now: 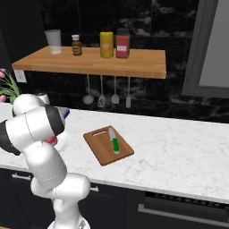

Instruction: Pick up the knife from the drawer and place it on the cutting board. Then place the meat from the plate to the cutting board.

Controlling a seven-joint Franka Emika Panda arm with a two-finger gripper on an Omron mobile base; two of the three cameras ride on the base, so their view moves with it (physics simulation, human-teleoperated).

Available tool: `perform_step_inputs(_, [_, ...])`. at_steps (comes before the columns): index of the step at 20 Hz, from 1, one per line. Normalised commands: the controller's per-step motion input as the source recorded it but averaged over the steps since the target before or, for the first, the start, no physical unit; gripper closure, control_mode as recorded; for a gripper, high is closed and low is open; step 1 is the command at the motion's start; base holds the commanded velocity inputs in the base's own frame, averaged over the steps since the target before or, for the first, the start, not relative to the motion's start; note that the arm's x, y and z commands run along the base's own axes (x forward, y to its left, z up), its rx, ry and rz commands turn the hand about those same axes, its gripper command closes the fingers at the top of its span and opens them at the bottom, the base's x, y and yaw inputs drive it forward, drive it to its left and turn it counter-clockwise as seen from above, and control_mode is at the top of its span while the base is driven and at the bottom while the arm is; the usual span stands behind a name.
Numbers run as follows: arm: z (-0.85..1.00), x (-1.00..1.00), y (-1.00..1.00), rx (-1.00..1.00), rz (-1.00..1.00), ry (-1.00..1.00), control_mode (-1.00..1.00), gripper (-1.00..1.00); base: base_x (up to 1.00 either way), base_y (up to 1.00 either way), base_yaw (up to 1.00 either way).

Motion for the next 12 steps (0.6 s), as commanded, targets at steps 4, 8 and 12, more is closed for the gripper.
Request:
perform_step_inputs(4, [0.82, -0.09, -0.18, 0.00, 0.00, 0.00, -1.00, 1.00, 0.00, 0.00, 0.00])
perform_step_inputs(8, [0.51, 0.00, -0.46, 0.00, 0.00, 0.00, -1.00, 1.00, 0.00, 0.00, 0.00])
perform_step_inputs(12, [0.20, 0.01, -0.85, 0.01, 0.00, 0.00, -1.00, 1.00, 0.00, 0.00, 0.00])
